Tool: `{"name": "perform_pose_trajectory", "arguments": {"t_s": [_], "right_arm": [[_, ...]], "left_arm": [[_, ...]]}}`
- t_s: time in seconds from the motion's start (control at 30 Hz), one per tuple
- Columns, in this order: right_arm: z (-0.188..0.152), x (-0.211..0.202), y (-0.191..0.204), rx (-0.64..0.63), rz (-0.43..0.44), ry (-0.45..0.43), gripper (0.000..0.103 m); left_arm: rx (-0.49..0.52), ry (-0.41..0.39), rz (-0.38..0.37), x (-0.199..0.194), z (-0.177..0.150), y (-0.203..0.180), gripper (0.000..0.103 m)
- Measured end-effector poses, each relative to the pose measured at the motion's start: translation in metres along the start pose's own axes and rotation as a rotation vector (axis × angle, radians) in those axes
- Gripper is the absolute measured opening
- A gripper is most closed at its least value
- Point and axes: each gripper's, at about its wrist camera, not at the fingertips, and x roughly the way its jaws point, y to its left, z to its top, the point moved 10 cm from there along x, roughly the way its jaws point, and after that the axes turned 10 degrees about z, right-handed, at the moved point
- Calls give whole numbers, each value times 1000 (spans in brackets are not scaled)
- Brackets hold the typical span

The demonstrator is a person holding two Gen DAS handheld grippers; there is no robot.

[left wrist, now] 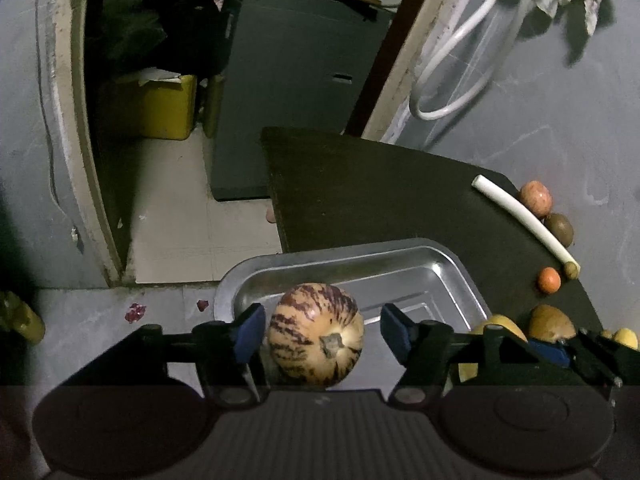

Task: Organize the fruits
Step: 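Carry both fruits over the metal tray and open both tools to release them, then grasp the small orange with the left tool while the right tool grasps the brown kiwi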

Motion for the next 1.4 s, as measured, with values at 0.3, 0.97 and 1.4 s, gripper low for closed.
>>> {"name": "perform_pose_trajectory", "arguments": {"t_s": [0.3,0.97,1.4], "right_arm": [[-21,-42,3,21,22,-39,89],[-88,-168,-38,96,-28,-106,102],[-165,-222,-95,148,-116,-38,102]], "left_arm": [[-77,-26,28,-26,-6,2,94],[-137,-23,100,-96,-82,-49,102],[15,16,21,-109,-142,-152,102]]}}
